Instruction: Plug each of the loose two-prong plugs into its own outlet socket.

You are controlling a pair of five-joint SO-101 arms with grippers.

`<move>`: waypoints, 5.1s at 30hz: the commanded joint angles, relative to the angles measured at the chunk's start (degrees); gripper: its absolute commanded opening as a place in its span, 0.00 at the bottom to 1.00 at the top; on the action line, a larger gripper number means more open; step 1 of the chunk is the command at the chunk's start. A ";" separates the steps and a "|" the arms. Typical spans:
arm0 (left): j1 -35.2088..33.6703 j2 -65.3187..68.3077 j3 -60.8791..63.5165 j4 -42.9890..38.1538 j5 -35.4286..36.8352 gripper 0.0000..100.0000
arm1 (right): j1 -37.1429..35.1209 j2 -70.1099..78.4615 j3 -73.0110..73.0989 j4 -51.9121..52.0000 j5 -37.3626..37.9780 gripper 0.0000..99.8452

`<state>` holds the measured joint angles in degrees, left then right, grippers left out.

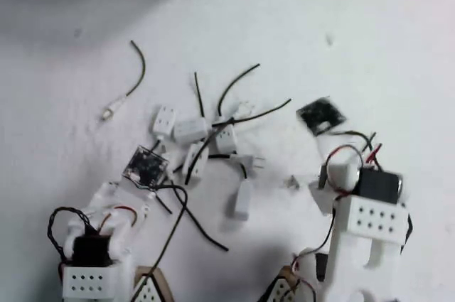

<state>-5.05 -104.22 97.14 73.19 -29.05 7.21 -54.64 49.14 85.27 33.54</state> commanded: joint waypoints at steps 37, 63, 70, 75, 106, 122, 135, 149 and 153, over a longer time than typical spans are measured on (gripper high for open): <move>0.22 0.40 -0.18 0.53 -0.62 0.02 | -7.60 36.88 -0.18 -27.47 -53.19 0.16; 0.22 0.40 -0.18 0.53 -0.62 0.02 | -6.55 46.90 -9.23 -25.27 -49.32 0.02; 0.22 0.40 -0.18 0.53 -0.62 0.02 | -6.81 46.90 -19.60 -8.40 -30.51 0.02; 0.22 0.40 -0.18 0.53 -0.62 0.02 | -6.73 42.77 -20.84 -1.36 -16.97 0.02; 0.40 0.40 -0.53 0.62 -0.44 0.02 | -6.81 -6.73 -10.46 9.19 -4.40 0.02; 0.48 0.31 -33.85 -6.33 -0.26 0.02 | -6.90 -19.74 -9.05 1.27 -10.29 0.02; 0.57 0.31 -39.38 -19.96 36.22 0.02 | -27.30 -22.64 -9.05 -8.57 -28.66 0.02; 22.81 0.13 -37.80 -21.71 42.02 0.02 | -51.03 -25.63 -9.41 -9.45 -29.98 0.02; 28.88 0.13 -37.71 -21.45 40.35 0.02 | -57.19 -33.19 -8.97 -11.03 -29.54 0.02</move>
<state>18.24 -104.31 59.78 52.62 12.35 -46.68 -83.38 40.44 76.66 4.09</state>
